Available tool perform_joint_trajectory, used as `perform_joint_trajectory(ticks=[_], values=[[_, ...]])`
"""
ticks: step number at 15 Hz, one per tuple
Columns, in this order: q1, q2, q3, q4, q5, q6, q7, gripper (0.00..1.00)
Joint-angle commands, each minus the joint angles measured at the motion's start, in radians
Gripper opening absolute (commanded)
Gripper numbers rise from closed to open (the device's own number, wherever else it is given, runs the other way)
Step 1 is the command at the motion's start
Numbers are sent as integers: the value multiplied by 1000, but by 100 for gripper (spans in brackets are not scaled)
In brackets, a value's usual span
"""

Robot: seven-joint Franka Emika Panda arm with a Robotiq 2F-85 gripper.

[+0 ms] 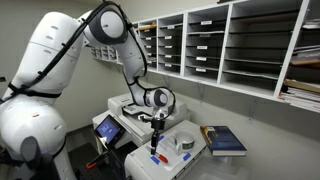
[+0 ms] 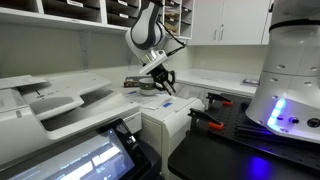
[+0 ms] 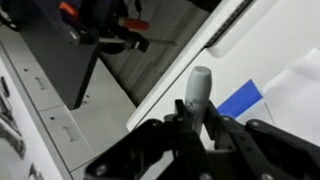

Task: Remove the marker from the mug.

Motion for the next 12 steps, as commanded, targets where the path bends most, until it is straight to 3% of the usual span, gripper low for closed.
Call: perform_joint_trajectory(ticks=[1,6,7,8,12], values=[[26,21,-29,-22,-1,141,128,6],[52,25,-56,-53,-14,247,230,6],[61,10,-65,-65,-21,251,243,48],[76,-4,-81,-79,-35,261,271,49],[103,-139,-124,-157,-157,271,284,79]])
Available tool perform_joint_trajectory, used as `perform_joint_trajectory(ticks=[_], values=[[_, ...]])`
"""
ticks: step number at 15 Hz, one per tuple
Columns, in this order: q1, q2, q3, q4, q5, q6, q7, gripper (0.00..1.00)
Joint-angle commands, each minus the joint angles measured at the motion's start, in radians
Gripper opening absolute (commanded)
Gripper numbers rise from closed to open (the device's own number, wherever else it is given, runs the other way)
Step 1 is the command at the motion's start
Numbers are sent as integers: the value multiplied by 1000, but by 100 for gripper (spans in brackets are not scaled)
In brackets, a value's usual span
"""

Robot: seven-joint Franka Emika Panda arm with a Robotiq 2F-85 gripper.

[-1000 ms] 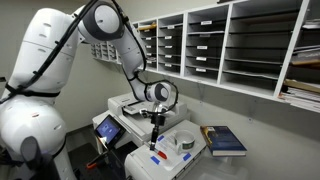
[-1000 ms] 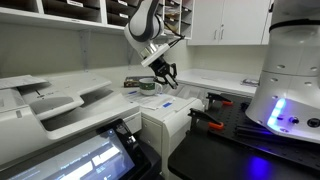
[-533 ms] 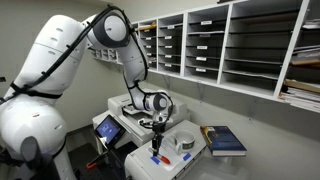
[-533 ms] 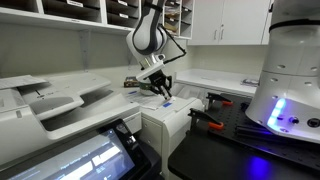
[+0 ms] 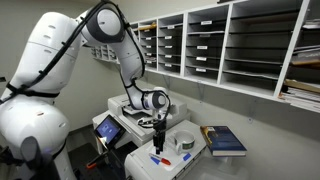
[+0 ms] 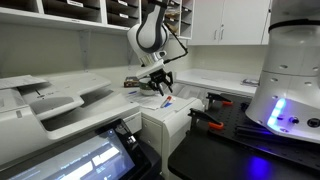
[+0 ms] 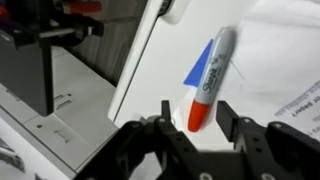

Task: Remove the marker from the mug.

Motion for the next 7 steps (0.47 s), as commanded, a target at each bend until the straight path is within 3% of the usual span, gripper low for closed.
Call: perform_joint_trajectory(ticks=[1,3,7], values=[[13,-176,-29,-113,-104,24,15,85],[-26,-280,-2,-155,-125,-3,-52,99],[-111,-485,48,-249,-125,-3,-290,100]])
